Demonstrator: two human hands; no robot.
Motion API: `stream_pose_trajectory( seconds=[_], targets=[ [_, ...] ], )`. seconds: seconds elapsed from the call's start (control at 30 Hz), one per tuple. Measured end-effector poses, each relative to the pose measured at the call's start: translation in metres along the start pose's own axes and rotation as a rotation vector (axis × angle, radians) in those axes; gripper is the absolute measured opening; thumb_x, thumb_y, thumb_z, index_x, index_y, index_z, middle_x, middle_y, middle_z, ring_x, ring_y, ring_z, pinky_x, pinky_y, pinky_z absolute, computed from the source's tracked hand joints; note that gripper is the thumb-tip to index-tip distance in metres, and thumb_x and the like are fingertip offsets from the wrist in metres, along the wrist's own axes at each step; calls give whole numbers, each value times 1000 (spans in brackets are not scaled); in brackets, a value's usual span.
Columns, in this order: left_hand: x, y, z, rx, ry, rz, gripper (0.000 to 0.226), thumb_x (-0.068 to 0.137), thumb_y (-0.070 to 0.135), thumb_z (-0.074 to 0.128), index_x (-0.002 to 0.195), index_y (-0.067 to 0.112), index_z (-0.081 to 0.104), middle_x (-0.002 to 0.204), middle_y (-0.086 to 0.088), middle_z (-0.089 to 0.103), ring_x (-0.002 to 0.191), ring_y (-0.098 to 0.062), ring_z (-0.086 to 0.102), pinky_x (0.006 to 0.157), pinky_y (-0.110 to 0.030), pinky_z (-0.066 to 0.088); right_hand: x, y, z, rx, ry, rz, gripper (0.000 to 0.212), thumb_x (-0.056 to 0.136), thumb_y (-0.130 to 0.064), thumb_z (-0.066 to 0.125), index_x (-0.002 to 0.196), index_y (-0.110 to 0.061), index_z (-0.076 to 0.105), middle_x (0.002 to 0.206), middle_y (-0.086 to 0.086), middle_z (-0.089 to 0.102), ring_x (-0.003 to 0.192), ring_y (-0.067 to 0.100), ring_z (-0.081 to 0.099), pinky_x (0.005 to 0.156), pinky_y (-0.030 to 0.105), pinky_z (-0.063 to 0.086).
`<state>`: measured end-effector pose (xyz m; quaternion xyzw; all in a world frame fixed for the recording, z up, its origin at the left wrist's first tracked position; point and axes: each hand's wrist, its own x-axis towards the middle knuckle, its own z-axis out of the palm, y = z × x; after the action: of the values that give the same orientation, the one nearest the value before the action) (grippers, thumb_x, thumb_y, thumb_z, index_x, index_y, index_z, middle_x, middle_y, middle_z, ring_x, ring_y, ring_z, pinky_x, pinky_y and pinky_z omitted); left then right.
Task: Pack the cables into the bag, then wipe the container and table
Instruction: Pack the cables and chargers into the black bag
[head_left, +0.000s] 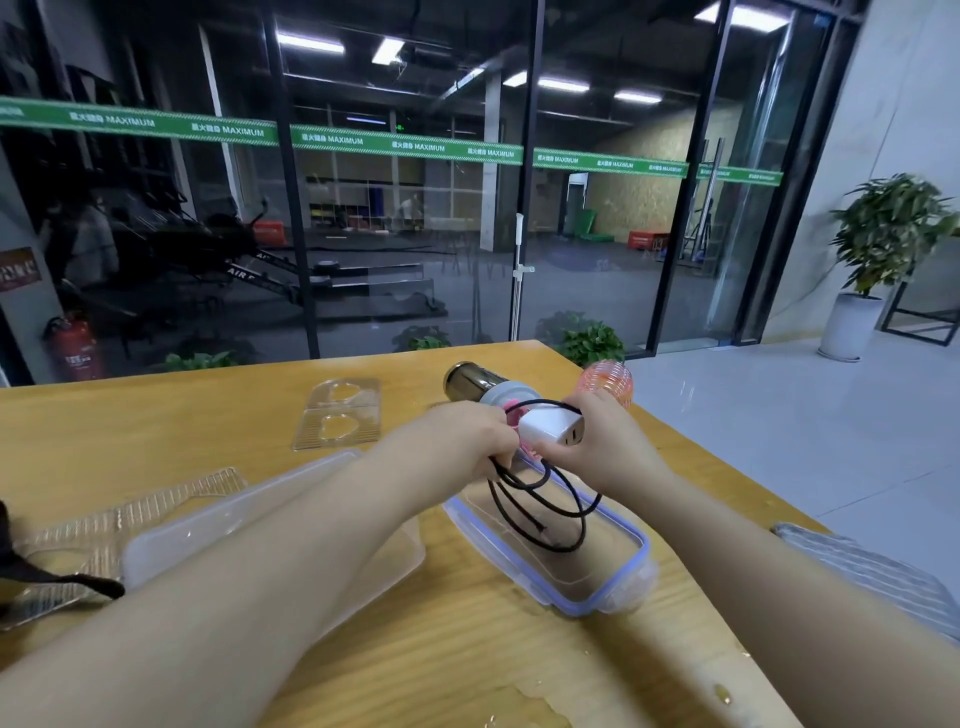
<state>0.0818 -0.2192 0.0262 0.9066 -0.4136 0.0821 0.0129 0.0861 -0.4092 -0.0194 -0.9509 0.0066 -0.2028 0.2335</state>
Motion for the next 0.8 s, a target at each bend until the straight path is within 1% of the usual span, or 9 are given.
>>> stream_pose_trajectory(
  seconds=[0.07, 0.13, 0.2, 0.27, 0.37, 0.53, 0.63, 0.73, 0.8],
  targets=[
    [2, -2, -12, -8, 15, -26, 20, 93, 15, 49, 104, 12, 65, 96, -1, 52, 106, -23, 54, 85, -27, 42, 2, -6, -4, 82, 34, 8, 49, 73, -60, 67, 90, -14, 62, 79, 2, 59, 65, 11, 49, 50, 21, 31],
    [0, -6, -24, 16, 67, -30, 17, 92, 12, 51, 101, 9, 66, 94, -1, 49, 104, -24, 52, 82, -27, 38, 2, -15, -11, 162, 69, 14, 43, 74, -56, 70, 79, -15, 61, 68, 0, 58, 58, 10, 49, 48, 25, 33],
    [-3, -13, -34, 29, 187, -15, 13, 89, 8, 55, 94, 8, 67, 98, -6, 55, 99, -25, 51, 78, -28, 35, 2, -25, -19, 221, 92, -1, 33, 76, -46, 73, 75, -17, 59, 59, -6, 54, 49, 5, 47, 44, 18, 32],
    [-8, -20, -47, 49, 239, -22, 15, 89, 11, 55, 97, 10, 68, 103, -6, 56, 100, -22, 50, 80, -28, 35, 4, -35, -27, 239, 106, -26, 26, 78, -40, 72, 80, -17, 61, 63, -7, 55, 52, 2, 48, 44, 16, 32],
    [-14, -28, -68, 28, 342, -8, 13, 88, 11, 57, 93, 12, 69, 99, -5, 57, 97, -22, 52, 82, -31, 39, 9, -54, -37, 202, 153, -57, 31, 79, -45, 67, 94, -19, 60, 83, -4, 57, 70, 7, 50, 50, 15, 29],
    [-33, -37, -98, 56, 437, 27, 9, 87, 13, 61, 86, 9, 69, 92, -4, 56, 89, -21, 52, 77, -30, 39, 14, -99, -49, 301, 167, -166, 21, 82, -34, 68, 83, -16, 58, 67, -8, 49, 59, 7, 44, 47, 15, 34],
    [-48, -44, -109, 100, 477, 13, 12, 89, 12, 58, 89, 9, 69, 94, -4, 56, 90, -21, 51, 79, -35, 42, 16, -124, -52, 339, 178, -222, 26, 84, -34, 67, 97, -13, 61, 79, -5, 53, 68, 6, 46, 51, 13, 34],
    [-69, -55, -116, 130, 504, 1, 11, 88, 11, 59, 89, 11, 70, 93, -4, 56, 88, -22, 52, 76, -35, 44, 17, -147, -52, 392, 170, -262, 39, 84, -34, 68, 117, -16, 57, 90, -12, 52, 76, 1, 47, 57, 7, 36],
    [-87, -65, -118, 159, 547, -8, 8, 86, 12, 62, 86, 10, 70, 94, -4, 56, 83, -23, 53, 70, -34, 44, 17, -161, -48, 406, 152, -297, 52, 84, -37, 68, 128, -17, 51, 107, -6, 54, 87, 4, 47, 62, 6, 34]
  ],
)
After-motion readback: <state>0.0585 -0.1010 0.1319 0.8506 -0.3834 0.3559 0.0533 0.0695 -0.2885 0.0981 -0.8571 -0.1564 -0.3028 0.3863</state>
